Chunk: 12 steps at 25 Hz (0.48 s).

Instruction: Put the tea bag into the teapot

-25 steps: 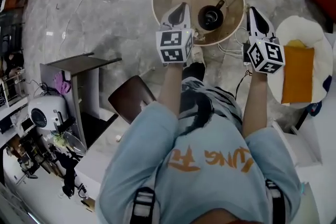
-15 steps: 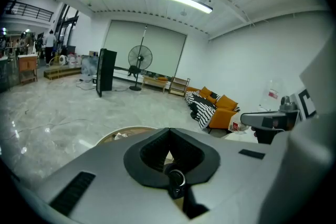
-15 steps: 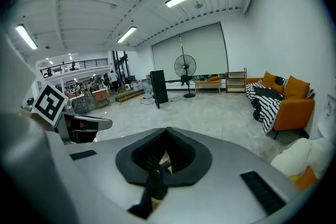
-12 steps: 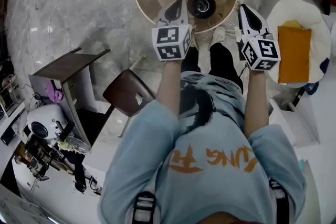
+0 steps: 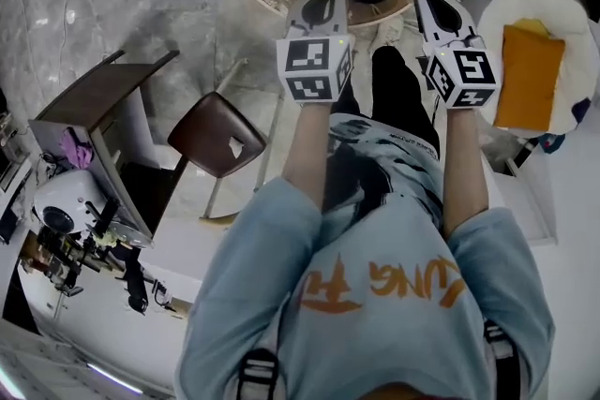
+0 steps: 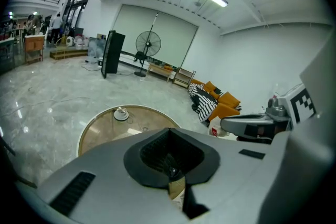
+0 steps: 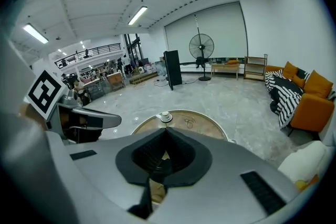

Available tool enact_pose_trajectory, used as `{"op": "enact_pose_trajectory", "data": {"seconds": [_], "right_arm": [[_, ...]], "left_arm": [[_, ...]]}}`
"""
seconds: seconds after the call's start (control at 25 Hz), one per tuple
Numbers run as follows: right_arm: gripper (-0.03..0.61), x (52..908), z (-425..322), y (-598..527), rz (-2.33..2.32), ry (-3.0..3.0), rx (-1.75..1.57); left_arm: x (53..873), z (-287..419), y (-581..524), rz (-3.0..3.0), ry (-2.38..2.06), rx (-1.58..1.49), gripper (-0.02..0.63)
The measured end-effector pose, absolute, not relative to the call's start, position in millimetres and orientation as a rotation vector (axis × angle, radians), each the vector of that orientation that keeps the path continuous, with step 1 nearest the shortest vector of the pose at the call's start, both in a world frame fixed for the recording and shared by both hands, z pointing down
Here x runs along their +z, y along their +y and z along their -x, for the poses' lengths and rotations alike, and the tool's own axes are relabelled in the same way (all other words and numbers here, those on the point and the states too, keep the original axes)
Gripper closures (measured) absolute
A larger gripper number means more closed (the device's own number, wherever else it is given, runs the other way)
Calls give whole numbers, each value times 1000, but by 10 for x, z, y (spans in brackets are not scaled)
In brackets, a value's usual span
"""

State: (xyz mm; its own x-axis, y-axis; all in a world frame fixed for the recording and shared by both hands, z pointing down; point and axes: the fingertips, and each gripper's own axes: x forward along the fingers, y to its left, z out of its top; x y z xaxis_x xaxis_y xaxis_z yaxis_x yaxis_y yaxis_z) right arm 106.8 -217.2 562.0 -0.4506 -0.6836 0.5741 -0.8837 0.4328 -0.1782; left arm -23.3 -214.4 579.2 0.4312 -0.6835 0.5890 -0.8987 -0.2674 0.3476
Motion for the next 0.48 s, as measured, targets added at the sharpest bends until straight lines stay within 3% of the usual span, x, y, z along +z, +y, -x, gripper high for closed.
{"op": "enact_pose_trajectory", "data": {"seconds": [0.48], "right_arm": [[565, 6188, -667, -2191, -1179, -2219, 633]], "left_arm": [[6156, 253, -2065, -2006, -1252, 474, 589]]}}
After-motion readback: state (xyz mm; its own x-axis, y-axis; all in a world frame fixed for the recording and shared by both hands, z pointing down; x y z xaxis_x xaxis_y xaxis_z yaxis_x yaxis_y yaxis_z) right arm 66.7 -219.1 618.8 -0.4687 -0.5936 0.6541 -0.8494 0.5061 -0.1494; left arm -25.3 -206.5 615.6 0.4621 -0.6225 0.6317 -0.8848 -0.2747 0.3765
